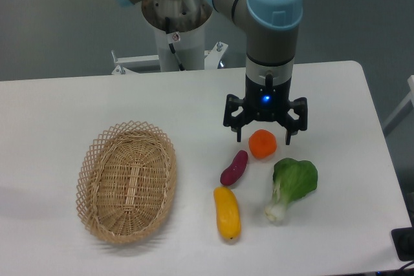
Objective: Pick up the mango from the table
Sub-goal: 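Move the gripper over the yellow mango and lower it around the mango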
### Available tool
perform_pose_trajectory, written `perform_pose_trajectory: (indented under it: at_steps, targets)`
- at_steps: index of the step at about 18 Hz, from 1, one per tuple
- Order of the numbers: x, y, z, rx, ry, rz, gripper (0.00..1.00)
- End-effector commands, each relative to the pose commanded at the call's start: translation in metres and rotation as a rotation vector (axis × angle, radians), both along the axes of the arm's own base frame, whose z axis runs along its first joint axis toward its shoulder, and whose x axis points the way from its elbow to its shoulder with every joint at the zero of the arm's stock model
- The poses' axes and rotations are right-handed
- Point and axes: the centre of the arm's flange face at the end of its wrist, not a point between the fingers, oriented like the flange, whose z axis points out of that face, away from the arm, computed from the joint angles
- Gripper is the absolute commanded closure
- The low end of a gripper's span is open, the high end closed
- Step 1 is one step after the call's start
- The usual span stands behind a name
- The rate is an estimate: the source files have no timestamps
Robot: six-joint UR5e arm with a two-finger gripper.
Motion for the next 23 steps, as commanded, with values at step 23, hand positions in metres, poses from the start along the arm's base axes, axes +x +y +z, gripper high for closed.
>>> perform_pose_trajectory:
  at_steps: [23]
  targets:
    - [0.016,0.093,-0.178,-0.1,-0.139,0.141,0.0]
